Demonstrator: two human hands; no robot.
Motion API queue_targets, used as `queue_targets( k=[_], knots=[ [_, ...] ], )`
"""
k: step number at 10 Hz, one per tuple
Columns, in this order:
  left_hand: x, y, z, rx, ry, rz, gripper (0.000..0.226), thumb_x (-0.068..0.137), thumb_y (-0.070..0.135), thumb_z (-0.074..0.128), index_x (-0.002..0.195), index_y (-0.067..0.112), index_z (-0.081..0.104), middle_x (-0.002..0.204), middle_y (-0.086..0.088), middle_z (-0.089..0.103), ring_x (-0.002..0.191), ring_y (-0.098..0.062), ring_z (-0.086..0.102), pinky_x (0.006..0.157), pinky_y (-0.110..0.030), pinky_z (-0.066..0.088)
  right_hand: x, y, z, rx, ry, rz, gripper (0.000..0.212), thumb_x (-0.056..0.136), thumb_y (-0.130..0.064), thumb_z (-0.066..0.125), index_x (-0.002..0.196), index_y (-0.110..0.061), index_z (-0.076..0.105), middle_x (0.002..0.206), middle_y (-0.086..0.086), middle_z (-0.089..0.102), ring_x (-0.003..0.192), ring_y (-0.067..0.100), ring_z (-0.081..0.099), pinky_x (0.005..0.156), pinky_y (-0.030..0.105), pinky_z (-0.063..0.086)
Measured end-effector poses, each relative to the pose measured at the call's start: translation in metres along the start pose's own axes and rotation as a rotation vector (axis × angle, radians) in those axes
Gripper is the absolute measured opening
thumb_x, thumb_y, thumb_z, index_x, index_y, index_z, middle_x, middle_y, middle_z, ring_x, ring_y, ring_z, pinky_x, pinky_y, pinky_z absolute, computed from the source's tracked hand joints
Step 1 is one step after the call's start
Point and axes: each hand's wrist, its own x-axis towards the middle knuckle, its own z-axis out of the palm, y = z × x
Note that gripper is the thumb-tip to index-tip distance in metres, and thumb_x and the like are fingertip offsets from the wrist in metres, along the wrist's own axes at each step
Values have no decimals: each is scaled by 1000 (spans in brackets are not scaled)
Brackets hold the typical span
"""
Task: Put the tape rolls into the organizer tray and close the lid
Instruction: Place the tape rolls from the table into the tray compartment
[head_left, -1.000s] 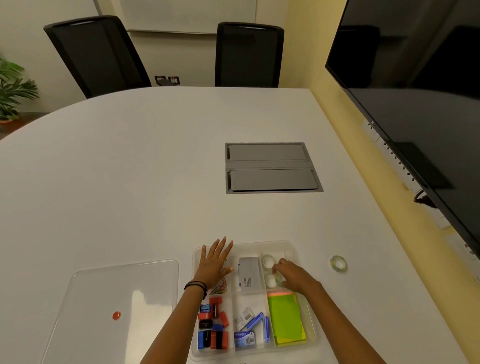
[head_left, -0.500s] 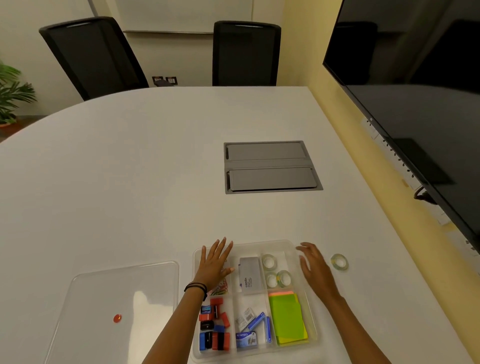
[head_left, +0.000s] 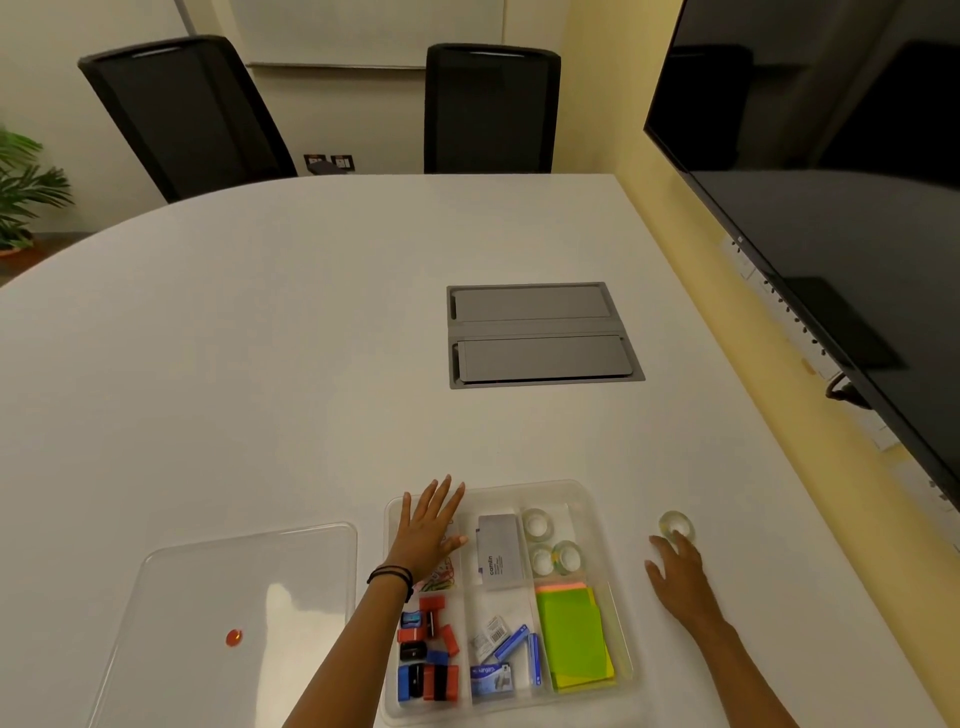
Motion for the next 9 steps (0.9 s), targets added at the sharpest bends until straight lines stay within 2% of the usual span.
queue_targets(
  k=[1,2,3,4,5,6,7,9],
  knots=[
    [0,0,0,10,-2,-3,75,96,46,40,148,20,-7,159,-8,-13,148,-25,-10,117,-51,-11,-2,-2,3,14,67,-11,36,91,-6,53,126,0,52,136,24,44,126,40,39,105,46,38],
    [1,0,0,11,-5,-4,75,96,46,40,148,21,-8,159,-8,-13,148,-25,-10,117,-51,-11,-5,-8,4,107,165,-35,21,88,3,51,106,3,62,113,23,60,105,39,56,90,46,48],
    [1,-1,0,17,-6,-5,75,96,47,40,148,21,-7,159,-8,-13,148,-25,-10,117,-51,-11,-8,-13,4,226,223,-31,18,86,9,49,95,2,64,104,19,63,99,36,60,85,43,50],
    [1,-1,0,17,-6,-3,75,96,46,41,148,20,-7,159,-7,-13,148,-24,-10,117,-51,-10,-6,-14,3,261,239,-23,26,82,13,50,102,1,62,114,17,57,108,35,55,89,43,49],
    [1,-1,0,15,-8,-3,75,96,46,41,148,20,-7,159,-7,-13,148,-24,-10,117,-51,-11,-4,-14,3,205,120,8,44,84,9,53,126,-2,51,140,22,38,130,38,36,104,47,40],
    [1,-1,0,18,-7,-2,75,96,46,41,148,20,-8,159,-7,-13,148,-24,-10,117,-51,-11,-4,-13,3,164,22,26,52,87,4,53,136,-7,41,149,25,24,138,39,24,112,46,30],
    [1,-1,0,12,-4,0,75,96,46,40,148,20,-8,159,-8,-13,148,-25,-10,117,-51,-11,-7,-13,6,127,7,27,50,87,5,51,135,-8,43,149,23,26,137,38,26,112,44,30],
    [1,-1,1,30,-5,-1,75,96,47,40,148,21,-8,159,-8,-13,148,-25,-10,117,-51,-10,-13,-12,7,22,48,54,48,81,11,47,123,-11,53,133,17,42,120,33,41,93,41,48]
  ],
)
